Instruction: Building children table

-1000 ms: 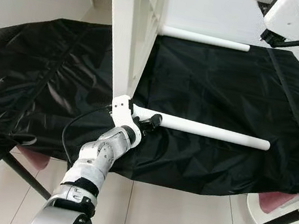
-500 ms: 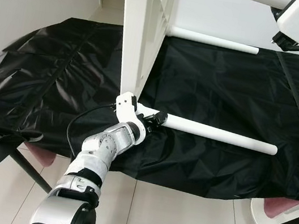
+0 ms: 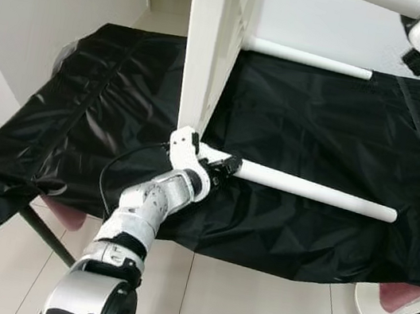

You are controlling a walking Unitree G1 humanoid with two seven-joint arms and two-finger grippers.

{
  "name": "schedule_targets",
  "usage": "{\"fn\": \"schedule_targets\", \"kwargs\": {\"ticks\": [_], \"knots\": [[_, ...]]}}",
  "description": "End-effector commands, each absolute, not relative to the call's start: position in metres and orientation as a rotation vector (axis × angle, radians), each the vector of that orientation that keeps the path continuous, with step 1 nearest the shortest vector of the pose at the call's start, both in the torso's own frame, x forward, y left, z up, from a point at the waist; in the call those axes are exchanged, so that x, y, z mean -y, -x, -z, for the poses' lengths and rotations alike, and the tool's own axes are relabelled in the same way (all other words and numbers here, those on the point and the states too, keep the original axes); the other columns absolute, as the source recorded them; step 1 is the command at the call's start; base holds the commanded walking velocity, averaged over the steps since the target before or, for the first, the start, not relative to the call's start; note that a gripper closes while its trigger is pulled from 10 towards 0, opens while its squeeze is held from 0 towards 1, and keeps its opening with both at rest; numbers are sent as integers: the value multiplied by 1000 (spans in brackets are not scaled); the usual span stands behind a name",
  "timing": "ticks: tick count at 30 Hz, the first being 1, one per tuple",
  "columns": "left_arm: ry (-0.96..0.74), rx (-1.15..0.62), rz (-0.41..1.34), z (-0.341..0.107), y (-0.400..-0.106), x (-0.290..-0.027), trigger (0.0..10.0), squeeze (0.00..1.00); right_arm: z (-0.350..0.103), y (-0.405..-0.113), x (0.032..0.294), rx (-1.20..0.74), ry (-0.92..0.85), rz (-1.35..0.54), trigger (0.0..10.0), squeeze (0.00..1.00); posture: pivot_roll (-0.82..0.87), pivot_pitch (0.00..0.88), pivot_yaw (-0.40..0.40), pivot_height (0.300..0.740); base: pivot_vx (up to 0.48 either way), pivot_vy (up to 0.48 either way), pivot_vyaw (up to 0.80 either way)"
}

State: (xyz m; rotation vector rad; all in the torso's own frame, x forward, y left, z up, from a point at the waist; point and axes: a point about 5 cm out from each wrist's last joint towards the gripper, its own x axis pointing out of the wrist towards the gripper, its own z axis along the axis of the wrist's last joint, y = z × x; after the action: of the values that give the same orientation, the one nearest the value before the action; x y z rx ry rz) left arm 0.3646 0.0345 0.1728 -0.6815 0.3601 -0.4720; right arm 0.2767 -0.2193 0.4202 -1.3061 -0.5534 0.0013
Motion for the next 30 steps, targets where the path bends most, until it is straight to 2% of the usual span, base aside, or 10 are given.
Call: {"fn": "schedule_targets", "kwargs": {"ticks": [1,10,18,19,21,30], "knots": [[720,-338,344,-177,-365,-35,10000,0,-434,-262,276,519,1048,308,0,0,-123,96,156,740,0,0,0],[683,-301,343,-188,-373,-31,10000,0,-423,-261,288,482,1011,344,0,0,-123,86,173,740,0,0,0],[698,-275,356,-201,-377,-19,10000,0,-421,-262,286,498,1000,329,0,0,-125,78,169,740,0,0,0],[720,-238,368,-215,-379,-7,10000,0,-423,-265,283,507,995,323,0,0,-126,74,159,740,0,0,0],[730,-227,369,-220,-380,-4,10000,0,-423,-266,282,510,992,320,0,0,-126,74,159,740,0,0,0],[776,-183,257,-235,-378,14,10000,0,-430,-272,278,529,992,311,0,0,-131,76,139,740,0,0,0]]}}
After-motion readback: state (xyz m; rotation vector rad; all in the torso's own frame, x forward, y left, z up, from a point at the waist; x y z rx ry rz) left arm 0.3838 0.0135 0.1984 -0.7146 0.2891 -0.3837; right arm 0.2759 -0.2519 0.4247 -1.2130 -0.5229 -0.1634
